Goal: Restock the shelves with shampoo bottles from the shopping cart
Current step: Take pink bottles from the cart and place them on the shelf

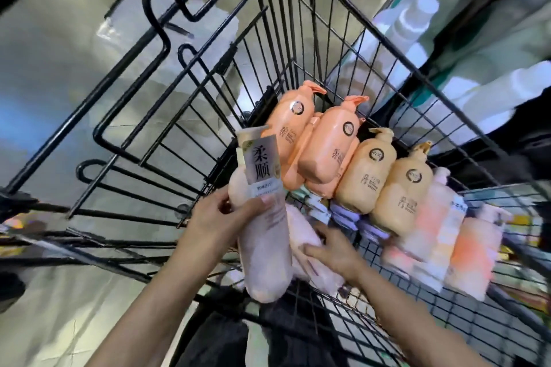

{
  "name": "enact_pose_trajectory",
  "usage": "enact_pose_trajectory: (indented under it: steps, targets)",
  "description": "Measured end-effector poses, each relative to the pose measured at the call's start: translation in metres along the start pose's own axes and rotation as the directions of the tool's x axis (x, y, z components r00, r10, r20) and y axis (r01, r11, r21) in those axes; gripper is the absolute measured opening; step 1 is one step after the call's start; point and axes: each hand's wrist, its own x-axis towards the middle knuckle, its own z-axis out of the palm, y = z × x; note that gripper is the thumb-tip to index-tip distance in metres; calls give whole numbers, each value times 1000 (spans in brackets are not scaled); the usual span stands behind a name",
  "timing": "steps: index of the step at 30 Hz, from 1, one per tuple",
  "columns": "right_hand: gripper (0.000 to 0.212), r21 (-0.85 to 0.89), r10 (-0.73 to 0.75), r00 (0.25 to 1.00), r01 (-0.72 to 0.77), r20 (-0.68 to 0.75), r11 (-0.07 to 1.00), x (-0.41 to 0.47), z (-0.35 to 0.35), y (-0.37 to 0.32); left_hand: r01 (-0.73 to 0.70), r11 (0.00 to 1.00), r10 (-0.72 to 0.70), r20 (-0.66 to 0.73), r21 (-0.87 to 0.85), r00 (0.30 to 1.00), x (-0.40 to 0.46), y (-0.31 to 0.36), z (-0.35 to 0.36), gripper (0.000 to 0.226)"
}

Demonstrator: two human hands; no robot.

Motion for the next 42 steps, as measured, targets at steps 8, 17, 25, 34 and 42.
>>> enact_pose_trajectory:
  steps: [8, 17, 25, 34, 42]
  targets:
    - [41, 729, 151, 952, 97, -268, 678, -164, -71, -21, -129, 992, 120, 307, 7, 944, -43, 57, 23, 17]
    - [68, 846, 248, 837, 523, -488, -103, -346, -73, -48, -164, 986, 101, 698, 25, 709, -159, 122, 126, 27]
    - [78, 716, 502, 640, 695, -581, -58, -447, -66, 36, -307, 937, 44, 818, 165, 574, -261, 105, 250, 35]
    - [80, 560, 540, 461, 828, -704, 23, -590, -95, 210, -491, 859, 60, 925, 143, 376, -393, 36, 438, 44]
    - [65, 523, 548, 404, 849, -732, 73, -672, -134, 338, -427, 899, 48, 948, 96, 314, -472, -8, 576, 31]
